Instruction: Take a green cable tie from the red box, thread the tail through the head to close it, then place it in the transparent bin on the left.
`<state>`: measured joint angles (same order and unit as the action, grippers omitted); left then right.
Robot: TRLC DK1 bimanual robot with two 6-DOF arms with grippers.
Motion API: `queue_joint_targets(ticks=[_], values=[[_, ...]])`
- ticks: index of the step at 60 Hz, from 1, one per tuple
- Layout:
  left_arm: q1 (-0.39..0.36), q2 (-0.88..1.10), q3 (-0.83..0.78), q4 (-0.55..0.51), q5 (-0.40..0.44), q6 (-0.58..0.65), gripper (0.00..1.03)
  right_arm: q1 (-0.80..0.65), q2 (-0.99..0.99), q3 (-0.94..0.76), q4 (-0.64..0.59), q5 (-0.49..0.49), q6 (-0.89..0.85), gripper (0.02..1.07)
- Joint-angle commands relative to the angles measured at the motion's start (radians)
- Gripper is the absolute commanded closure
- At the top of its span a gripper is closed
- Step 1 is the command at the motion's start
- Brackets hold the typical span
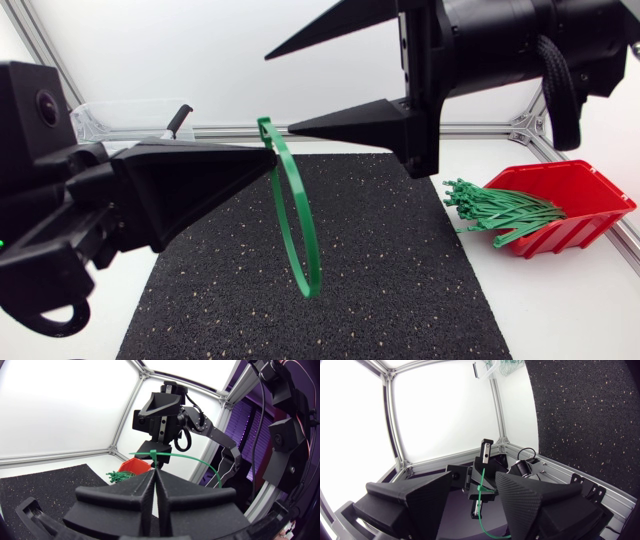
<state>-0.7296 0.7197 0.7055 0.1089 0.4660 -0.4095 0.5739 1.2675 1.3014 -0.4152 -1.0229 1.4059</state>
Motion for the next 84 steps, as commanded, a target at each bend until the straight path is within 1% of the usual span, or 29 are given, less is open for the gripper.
queue_joint_targets(ticks=[1,12,15,20,23,29,33,36,39,44,51,57,59,61,62,66,70,84], values=[[0.002,-0.014,-0.024,0.008,0.005,0.021,1.00,-0.003,0.043,-0.011,0.016,0.003,-0.004,0.26],[0.004,-0.016,-0.028,0.008,0.008,0.024,1.00,0.003,0.081,-0.005,0.021,-0.005,-0.027,0.26],[0.006,-0.016,-0.028,0.008,0.011,0.024,1.00,0.004,0.086,-0.005,0.027,-0.005,-0.027,0.31],[0.009,-0.014,-0.028,0.008,0.031,0.024,1.00,0.004,0.090,-0.001,0.032,-0.005,-0.027,0.32],[0.015,-0.011,-0.024,0.008,0.045,0.024,1.00,0.004,0.092,0.001,0.032,-0.006,-0.027,0.35],[0.061,0.014,-0.009,0.008,0.131,0.018,1.00,0.006,0.086,-0.001,0.032,-0.006,-0.028,0.37],[0.085,0.034,0.000,0.009,0.174,0.018,1.00,0.006,0.082,-0.005,0.032,-0.006,-0.028,0.37],[0.108,0.050,0.008,0.011,0.223,0.023,1.00,0.006,0.082,-0.010,0.032,-0.006,-0.042,0.41],[0.128,0.061,0.011,0.012,0.264,0.040,1.00,0.006,0.084,-0.016,0.030,-0.008,-0.065,0.42],[0.150,0.073,0.011,0.011,0.292,0.064,1.00,0.004,0.084,-0.033,0.030,-0.008,-0.108,0.42],[0.165,0.076,0.005,0.012,0.298,0.120,1.00,0.007,0.081,-0.048,0.026,-0.011,-0.179,0.42],[0.165,0.070,-0.009,0.028,0.299,0.153,1.00,0.006,0.092,-0.044,-0.014,-0.023,-0.263,0.42],[0.162,0.070,-0.015,0.031,0.299,0.164,1.00,0.000,0.115,-0.016,-0.083,-0.072,-0.312,0.42],[0.159,0.070,-0.020,0.037,0.299,0.173,1.00,-0.020,0.151,0.016,-0.148,-0.155,-0.380,0.42],[0.157,0.070,-0.023,0.041,0.299,0.182,1.00,-0.026,0.162,0.025,-0.171,-0.163,-0.386,0.42],[0.153,0.070,-0.029,0.046,0.299,0.209,1.00,-0.060,0.170,0.007,-0.119,-0.171,-0.386,0.42],[0.150,0.070,-0.031,0.048,0.299,0.241,1.00,-0.072,0.171,-0.004,-0.097,-0.181,-0.395,0.42],[0.141,0.081,-0.046,0.049,0.283,0.336,1.00,-0.106,0.179,0.024,-0.070,-0.203,-0.424,0.42]])
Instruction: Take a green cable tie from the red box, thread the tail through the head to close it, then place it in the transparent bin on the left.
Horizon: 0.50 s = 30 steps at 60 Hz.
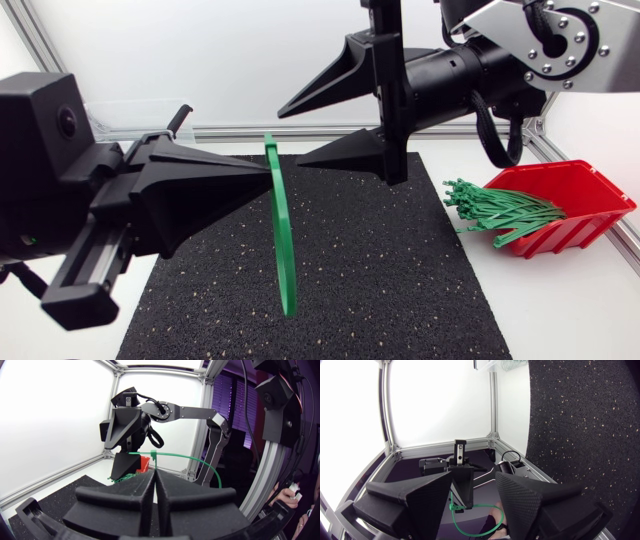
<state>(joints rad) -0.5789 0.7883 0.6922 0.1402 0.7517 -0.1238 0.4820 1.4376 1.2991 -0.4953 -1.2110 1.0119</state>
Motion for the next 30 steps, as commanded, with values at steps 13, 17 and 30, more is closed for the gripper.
queue_joint_targets(ticks=[13,17,30], values=[[-0.006,0.034,-0.077,0.067,-0.003,0.085,1.00,-0.020,0.010,0.031,0.009,-0.030,-0.147,0.42],[0.021,0.046,-0.077,0.079,-0.003,0.087,1.00,-0.028,0.032,0.029,0.000,-0.055,-0.233,0.42],[0.034,0.054,-0.089,0.107,-0.003,0.098,1.00,-0.022,0.064,0.054,-0.118,-0.064,-0.507,0.58]])
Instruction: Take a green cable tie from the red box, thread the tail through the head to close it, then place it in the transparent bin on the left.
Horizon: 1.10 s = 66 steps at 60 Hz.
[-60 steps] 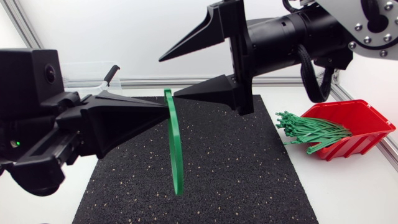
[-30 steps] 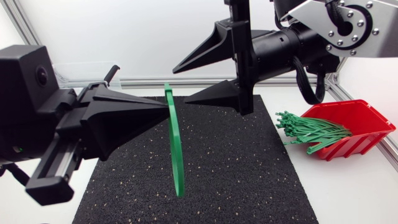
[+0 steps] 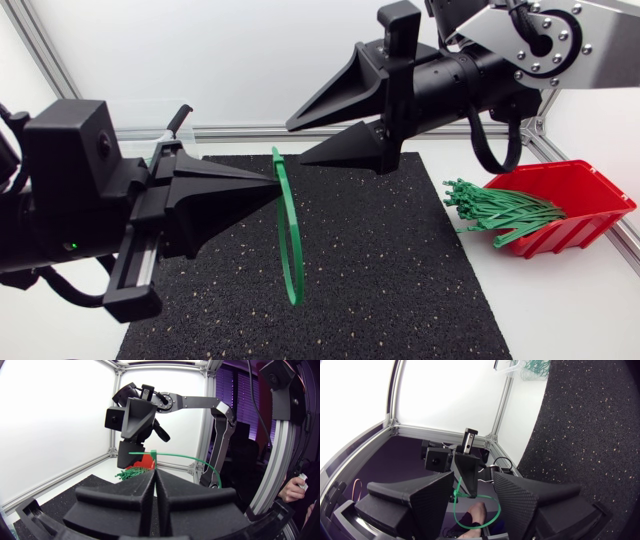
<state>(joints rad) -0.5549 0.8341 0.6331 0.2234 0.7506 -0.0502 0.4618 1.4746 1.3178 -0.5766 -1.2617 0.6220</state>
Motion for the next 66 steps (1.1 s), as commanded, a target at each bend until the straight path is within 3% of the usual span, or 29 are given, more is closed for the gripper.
queue_joint_targets(ticks=[1,49,66], values=[[0.012,0.010,-0.032,0.024,-0.002,0.024,1.00,0.000,0.030,0.040,-0.048,-0.013,-0.128,0.59],[0.018,0.034,-0.084,0.090,-0.011,0.112,1.00,0.075,0.116,0.144,-0.322,-0.002,-0.298,0.62],[0.032,0.034,-0.088,0.088,-0.011,0.121,1.00,0.086,0.119,0.167,-0.341,0.001,-0.301,0.78]])
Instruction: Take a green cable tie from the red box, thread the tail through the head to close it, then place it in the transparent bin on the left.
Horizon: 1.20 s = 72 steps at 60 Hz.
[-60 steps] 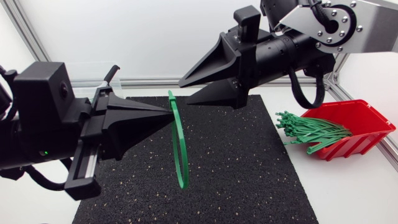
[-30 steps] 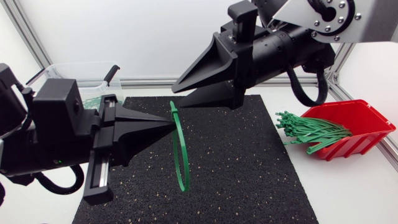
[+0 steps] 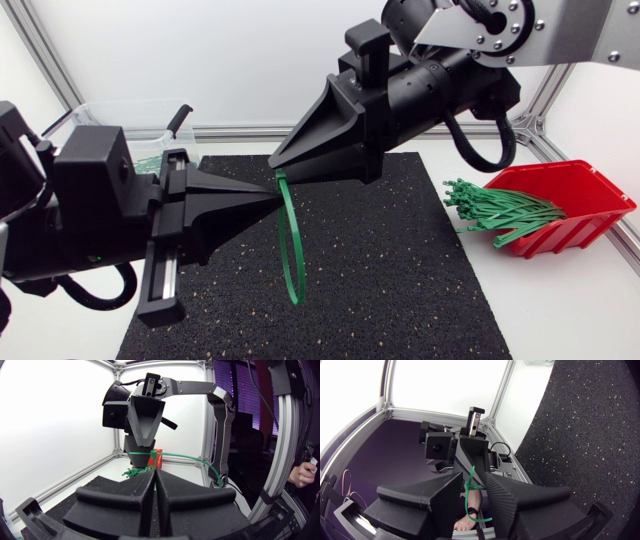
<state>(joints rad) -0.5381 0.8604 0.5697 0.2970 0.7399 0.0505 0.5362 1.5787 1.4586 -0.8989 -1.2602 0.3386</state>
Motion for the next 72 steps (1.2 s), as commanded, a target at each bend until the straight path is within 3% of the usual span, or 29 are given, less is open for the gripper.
queue_joint_targets(ticks=[1,24,38,41,53,72], values=[[0.017,0.008,-0.025,0.014,0.000,0.020,1.00,0.015,0.015,0.028,-0.018,-0.001,-0.018,0.79],[0.017,0.006,-0.030,0.014,0.000,0.028,1.00,0.027,0.037,0.048,-0.031,0.016,-0.023,0.94],[0.003,0.009,-0.027,0.013,0.000,0.026,1.00,0.018,0.033,0.055,-0.040,0.018,-0.021,0.94],[0.001,0.011,-0.025,0.013,0.000,0.026,1.00,0.016,0.032,0.054,-0.040,0.024,-0.023,1.01],[-0.010,0.009,-0.025,0.011,-0.010,0.026,1.00,0.015,0.030,0.059,-0.051,0.038,-0.016,1.01],[-0.149,-0.018,-0.010,-0.006,-0.114,0.023,1.00,-0.028,0.122,0.115,-0.054,0.061,0.013,1.01]])
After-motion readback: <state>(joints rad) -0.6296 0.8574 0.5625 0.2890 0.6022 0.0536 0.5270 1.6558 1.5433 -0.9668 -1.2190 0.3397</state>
